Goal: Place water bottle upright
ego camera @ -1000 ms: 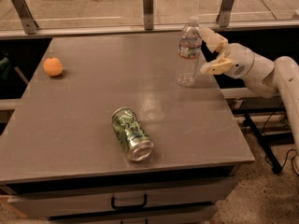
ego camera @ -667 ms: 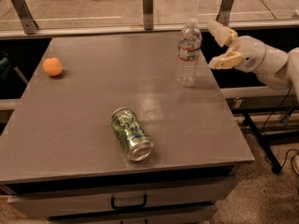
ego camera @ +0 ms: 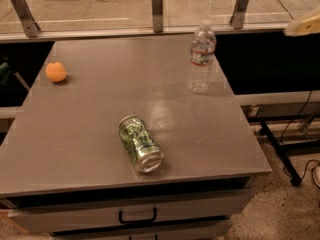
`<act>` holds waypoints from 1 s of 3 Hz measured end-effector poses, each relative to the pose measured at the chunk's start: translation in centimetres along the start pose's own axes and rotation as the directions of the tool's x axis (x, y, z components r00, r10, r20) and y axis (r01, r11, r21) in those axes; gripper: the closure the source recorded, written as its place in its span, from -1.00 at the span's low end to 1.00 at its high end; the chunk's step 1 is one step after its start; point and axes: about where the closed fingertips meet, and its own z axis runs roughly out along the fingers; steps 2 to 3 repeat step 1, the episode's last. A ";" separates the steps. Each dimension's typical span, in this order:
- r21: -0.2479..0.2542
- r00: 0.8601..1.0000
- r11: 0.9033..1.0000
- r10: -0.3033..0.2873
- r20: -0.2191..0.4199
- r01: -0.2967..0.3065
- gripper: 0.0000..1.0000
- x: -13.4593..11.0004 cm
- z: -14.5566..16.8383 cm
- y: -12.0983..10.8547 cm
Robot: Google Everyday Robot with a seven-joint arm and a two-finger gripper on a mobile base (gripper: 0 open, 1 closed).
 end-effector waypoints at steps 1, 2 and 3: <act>0.009 0.999 0.999 -0.041 -0.030 0.041 -1.00 -2.3 0.0 0.5; 0.009 0.999 0.999 -0.041 -0.030 0.041 -1.00 -2.3 0.0 0.5; 0.009 0.999 0.999 -0.041 -0.030 0.041 -1.00 -2.3 0.0 0.5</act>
Offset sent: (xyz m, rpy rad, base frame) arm 0.0000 0.0000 0.0000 0.0000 0.0000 0.0000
